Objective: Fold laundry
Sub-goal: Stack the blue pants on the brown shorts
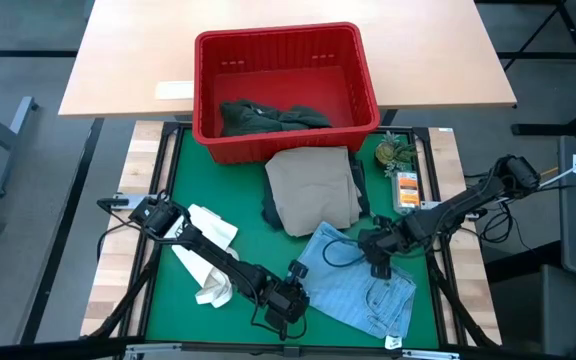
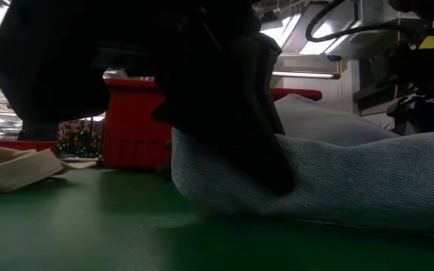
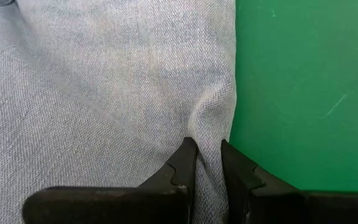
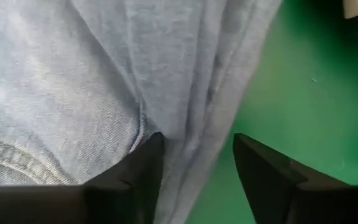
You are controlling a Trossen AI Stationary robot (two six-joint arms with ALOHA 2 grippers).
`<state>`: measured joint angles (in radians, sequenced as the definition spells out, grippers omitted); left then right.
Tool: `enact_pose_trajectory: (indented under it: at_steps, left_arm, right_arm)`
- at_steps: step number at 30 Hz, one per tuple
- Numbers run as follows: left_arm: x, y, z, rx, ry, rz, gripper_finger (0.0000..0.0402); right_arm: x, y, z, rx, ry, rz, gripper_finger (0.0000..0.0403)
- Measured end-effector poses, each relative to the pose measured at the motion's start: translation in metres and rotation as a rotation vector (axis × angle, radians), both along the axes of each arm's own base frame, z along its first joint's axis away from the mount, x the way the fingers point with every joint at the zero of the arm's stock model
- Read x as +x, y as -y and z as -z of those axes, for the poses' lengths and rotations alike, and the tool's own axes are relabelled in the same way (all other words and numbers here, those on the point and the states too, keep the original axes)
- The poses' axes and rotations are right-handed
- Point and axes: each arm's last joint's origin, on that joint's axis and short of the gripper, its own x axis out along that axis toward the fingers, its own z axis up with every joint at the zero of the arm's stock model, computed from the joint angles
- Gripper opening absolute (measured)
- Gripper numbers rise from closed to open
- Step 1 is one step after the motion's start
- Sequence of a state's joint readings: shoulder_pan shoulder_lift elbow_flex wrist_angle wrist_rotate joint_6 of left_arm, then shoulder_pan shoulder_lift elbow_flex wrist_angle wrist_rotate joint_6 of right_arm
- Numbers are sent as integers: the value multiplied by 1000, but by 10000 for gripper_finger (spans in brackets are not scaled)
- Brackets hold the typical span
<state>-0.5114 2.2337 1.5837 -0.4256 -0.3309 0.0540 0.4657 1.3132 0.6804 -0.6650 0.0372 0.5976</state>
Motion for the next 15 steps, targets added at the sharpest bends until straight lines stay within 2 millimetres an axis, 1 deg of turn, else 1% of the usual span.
enact_pose_trajectory:
  at_steps: [5, 8, 11, 15]
  left_arm:
    - [1, 0, 0, -2, 5, -1, 37]
    - [1, 0, 0, -3, 7, -1, 37]
    - [1, 0, 0, -2, 8, -2, 37]
    - [1, 1, -1, -5, 16, -1, 37]
  right_arm:
    - [-1, 8, 1, -20, -39, 33, 262]
    - [0, 13, 1, -23, -47, 52, 293]
    - [4, 16, 4, -22, -51, 54, 309]
    - [9, 18, 14, -1, -108, 31, 311]
